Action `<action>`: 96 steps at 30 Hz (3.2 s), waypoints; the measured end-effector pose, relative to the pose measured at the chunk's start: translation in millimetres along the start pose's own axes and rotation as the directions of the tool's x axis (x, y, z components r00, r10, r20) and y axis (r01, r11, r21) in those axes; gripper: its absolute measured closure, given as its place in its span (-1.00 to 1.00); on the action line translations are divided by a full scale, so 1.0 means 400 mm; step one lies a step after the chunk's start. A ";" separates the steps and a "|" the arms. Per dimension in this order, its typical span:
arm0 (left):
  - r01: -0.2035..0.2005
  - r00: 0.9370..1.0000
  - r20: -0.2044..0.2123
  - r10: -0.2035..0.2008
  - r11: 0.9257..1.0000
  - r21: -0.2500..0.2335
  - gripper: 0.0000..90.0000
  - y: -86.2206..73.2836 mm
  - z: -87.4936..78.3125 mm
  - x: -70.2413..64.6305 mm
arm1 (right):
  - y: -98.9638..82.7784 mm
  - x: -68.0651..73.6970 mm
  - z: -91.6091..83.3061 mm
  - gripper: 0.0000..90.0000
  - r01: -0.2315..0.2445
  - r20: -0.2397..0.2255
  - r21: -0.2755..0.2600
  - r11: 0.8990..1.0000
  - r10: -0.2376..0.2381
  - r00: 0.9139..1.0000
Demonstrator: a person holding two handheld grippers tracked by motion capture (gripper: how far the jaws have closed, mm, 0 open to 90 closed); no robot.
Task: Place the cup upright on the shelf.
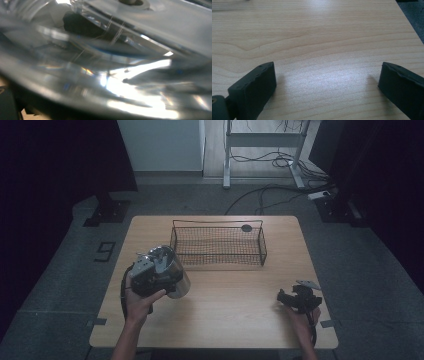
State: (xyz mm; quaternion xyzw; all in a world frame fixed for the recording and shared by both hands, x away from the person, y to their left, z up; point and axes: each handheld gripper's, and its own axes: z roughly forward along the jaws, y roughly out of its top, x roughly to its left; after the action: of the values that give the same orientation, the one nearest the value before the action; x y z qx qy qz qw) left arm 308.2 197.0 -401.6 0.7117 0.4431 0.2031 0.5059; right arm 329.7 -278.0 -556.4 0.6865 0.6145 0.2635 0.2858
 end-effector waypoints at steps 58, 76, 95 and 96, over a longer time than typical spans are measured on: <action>-0.041 0.998 -0.048 0.041 0.999 0.000 -0.91 0.152 0.150 -0.004 | 0.000 0.000 -0.001 -0.94 0.009 -0.006 -0.004 1.000 -0.009 1.000; -0.016 0.996 -0.092 0.015 1.000 -0.009 -0.91 0.184 0.226 0.004 | -0.001 0.001 -0.002 -0.86 0.007 -0.011 -0.018 1.000 -0.008 1.000; -0.050 0.994 -0.093 0.051 0.999 0.017 -0.91 0.207 0.347 -0.006 | -0.002 -0.003 -0.003 -0.89 -0.007 0.006 -0.012 1.000 0.007 1.000; -0.051 0.994 -0.094 0.052 0.999 0.017 -0.91 0.209 0.352 -0.005 | -0.002 -0.003 -0.003 -0.89 -0.007 0.006 -0.012 1.000 0.007 1.000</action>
State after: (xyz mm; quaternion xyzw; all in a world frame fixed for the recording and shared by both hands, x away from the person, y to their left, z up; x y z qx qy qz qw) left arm 446.5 111.2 -383.0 0.7162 0.4494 0.2462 0.4737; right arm 328.2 -279.1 -556.1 0.6878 0.6096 0.2660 0.2908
